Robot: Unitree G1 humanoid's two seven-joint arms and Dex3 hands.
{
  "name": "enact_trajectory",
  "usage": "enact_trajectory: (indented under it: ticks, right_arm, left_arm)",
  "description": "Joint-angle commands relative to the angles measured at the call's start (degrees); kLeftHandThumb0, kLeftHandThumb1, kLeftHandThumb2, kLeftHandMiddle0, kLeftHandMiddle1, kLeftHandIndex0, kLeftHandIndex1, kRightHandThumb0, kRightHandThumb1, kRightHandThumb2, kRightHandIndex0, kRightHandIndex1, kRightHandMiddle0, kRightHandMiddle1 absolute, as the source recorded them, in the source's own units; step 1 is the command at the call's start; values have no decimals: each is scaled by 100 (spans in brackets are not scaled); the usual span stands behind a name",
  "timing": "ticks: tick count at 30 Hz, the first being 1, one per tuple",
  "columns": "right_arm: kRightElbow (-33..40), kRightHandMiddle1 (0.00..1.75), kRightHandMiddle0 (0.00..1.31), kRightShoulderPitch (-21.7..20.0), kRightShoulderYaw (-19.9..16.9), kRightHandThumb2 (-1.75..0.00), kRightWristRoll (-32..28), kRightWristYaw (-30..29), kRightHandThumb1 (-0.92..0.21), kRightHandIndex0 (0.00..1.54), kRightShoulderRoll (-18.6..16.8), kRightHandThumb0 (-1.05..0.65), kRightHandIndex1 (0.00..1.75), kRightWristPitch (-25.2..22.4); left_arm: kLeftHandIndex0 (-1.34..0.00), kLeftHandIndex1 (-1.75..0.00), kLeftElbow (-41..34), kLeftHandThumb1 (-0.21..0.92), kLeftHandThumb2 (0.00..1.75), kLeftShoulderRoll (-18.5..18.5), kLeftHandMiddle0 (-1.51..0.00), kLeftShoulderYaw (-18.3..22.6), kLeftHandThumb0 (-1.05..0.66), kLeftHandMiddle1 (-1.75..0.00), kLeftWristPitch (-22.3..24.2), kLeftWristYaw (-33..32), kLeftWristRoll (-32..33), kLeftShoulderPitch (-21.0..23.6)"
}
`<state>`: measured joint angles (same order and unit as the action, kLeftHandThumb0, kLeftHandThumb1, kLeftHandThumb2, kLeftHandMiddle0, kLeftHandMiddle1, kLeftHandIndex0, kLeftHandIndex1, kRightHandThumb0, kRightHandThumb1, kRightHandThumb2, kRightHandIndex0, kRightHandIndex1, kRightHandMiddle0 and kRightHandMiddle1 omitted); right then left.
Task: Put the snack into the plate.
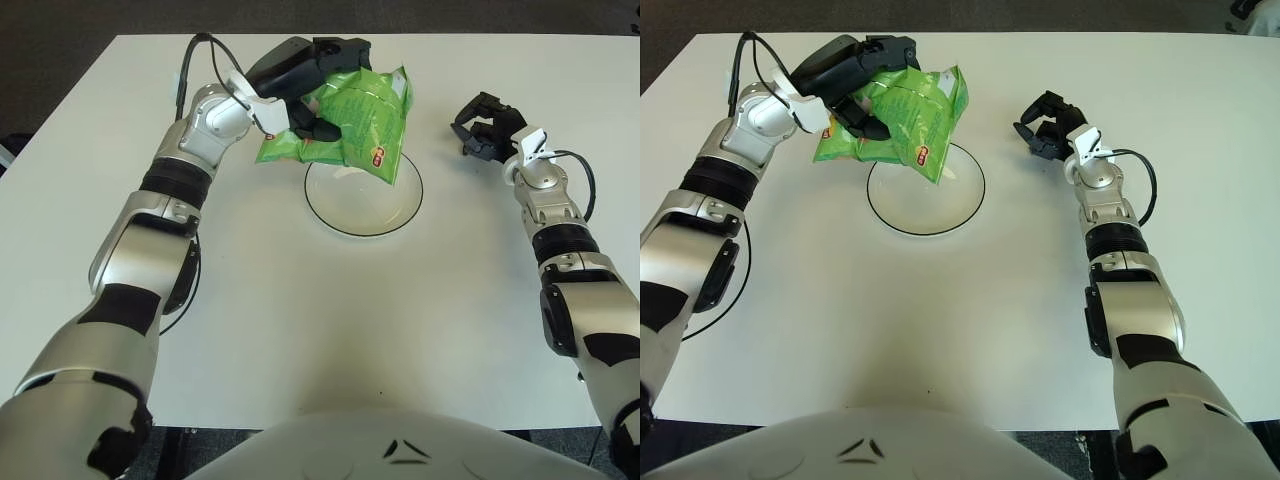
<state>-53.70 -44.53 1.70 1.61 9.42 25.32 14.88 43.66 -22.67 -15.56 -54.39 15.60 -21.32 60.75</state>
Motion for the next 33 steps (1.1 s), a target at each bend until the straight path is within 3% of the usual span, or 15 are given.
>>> enact_trajectory:
  ticks: [1, 12, 19, 20, 22, 23, 24, 26, 27, 29, 33]
  right_arm:
    - [-377, 159, 37, 573, 205, -39, 308, 117, -91, 66, -96, -36, 168, -503]
    - [-323, 158, 38, 596, 236, -36, 325, 105, -92, 66, -101, -36, 167, -531]
    - [-297, 157, 38, 600, 252, -35, 327, 101, -92, 66, -99, -36, 167, -558]
    - [-293, 157, 38, 600, 256, -35, 328, 100, -92, 66, -99, -36, 167, -564]
    - [-286, 157, 38, 601, 262, -35, 331, 100, -92, 66, -98, -36, 167, -574]
    - [-283, 157, 38, 602, 264, -35, 332, 100, -92, 66, -97, -36, 167, -576]
    - [-279, 157, 38, 603, 266, -35, 334, 99, -92, 66, -96, -36, 167, -579]
    - [-271, 157, 38, 607, 272, -35, 336, 97, -92, 66, -93, -36, 167, -585]
    - [-268, 157, 38, 609, 275, -35, 336, 96, -92, 66, -92, -36, 167, -586]
    - [-261, 157, 38, 613, 282, -35, 337, 92, -92, 65, -90, -36, 167, -589]
    - [-255, 157, 38, 615, 297, -35, 341, 80, -92, 65, -87, -36, 167, -595]
  left_arm:
    - [-50, -175, 33, 45, 114, -12, -84, -61, -42, -175, -60, 38, -105, 153]
    - [-48, -175, -16, 47, 112, 194, -83, -188, -42, -175, 149, 59, -261, 174]
    - [-45, -175, -113, 51, 106, 163, -67, -263, -40, -175, 274, 343, -197, 205]
    - [-44, -174, -149, 46, 113, 145, -60, -302, -26, -175, 351, 563, -115, 228]
    - [-40, -169, -217, 49, 108, 109, -52, -369, -13, -172, 487, 973, 41, 264]
    - [-39, -165, -247, 56, 96, 96, -51, -389, -11, -168, 538, 1133, 103, 273]
    - [-38, -157, -298, 68, 72, 68, -50, -411, -7, -159, 601, 1343, 182, 284]
    - [-32, -151, -406, 82, 48, 19, -49, -420, -3, -149, 704, 1667, 319, 297]
    - [-31, -140, -459, 83, 42, -1, -46, -413, -13, -138, 748, 1793, 377, 298]
    - [-32, -97, -562, 88, 24, -47, -47, -388, -41, -97, 825, 2033, 494, 314]
    - [-36, -60, -646, 91, 15, -49, -54, -350, -60, -56, 916, 2315, 650, 335]
